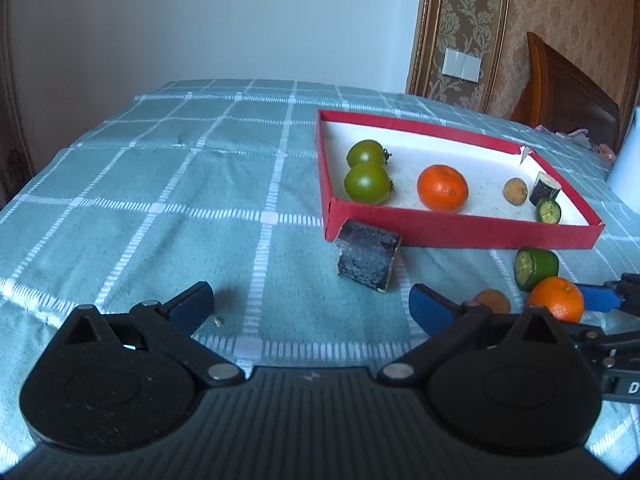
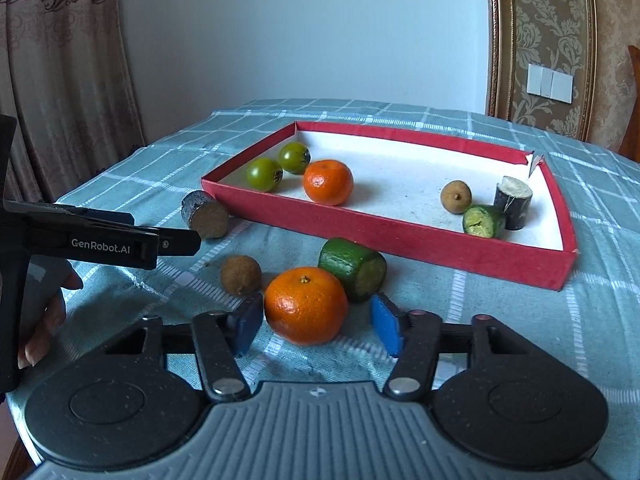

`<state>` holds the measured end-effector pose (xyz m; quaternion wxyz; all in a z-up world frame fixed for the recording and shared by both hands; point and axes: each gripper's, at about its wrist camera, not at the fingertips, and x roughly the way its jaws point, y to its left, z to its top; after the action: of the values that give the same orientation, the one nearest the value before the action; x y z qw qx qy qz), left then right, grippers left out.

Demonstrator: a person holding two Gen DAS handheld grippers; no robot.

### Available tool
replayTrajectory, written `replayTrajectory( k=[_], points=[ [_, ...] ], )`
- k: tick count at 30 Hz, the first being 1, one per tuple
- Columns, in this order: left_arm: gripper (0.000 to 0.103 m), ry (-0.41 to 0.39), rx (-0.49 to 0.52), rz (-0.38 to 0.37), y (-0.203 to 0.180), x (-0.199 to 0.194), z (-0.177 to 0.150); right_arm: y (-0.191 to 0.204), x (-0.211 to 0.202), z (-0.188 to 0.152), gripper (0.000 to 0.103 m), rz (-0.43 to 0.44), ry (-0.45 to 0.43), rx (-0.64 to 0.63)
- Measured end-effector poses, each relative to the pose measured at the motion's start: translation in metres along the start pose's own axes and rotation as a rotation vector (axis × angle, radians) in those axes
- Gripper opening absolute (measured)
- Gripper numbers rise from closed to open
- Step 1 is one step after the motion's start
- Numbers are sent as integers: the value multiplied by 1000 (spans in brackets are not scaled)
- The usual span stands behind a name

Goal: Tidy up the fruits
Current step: 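Move the right tool to the orange and close on it, then carry the orange into the tray and open the right gripper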

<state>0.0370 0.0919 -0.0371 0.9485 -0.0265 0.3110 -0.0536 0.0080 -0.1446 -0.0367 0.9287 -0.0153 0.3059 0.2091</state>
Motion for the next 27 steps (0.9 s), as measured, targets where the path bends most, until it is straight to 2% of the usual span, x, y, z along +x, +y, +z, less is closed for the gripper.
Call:
replayTrajectory(
  k=[6,15,21,27],
  points=[
    [103,4,-1,-3,0,1,0,1,1,0,43,15,-21,21],
    [103,0,-13,-11,2,0,1,-4,-19,-2,43,1,-70,40],
    [103,10,14,11,-3,2,1,-18,-30,28,43,-63,-163,20],
    [103,13,21,16,-5,2,1,-40,12,64,43,-147,-160,12]
  ],
)
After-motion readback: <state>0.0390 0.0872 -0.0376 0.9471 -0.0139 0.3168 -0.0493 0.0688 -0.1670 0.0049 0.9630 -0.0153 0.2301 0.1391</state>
